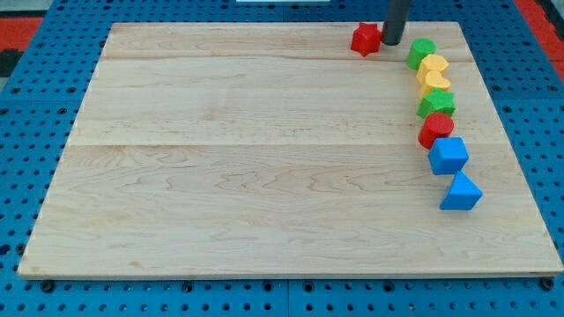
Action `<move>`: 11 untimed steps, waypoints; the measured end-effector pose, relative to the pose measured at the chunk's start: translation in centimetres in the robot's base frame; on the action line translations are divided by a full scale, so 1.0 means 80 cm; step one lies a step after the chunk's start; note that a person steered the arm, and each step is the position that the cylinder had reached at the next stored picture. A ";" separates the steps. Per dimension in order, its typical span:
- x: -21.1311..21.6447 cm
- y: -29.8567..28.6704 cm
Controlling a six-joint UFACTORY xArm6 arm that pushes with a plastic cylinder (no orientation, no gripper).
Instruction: Move the green circle diagonal to the red star
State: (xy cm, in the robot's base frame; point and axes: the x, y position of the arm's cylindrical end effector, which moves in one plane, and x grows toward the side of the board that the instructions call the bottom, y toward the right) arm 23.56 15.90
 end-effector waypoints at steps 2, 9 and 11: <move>-0.010 -0.073; 0.051 0.096; 0.045 0.030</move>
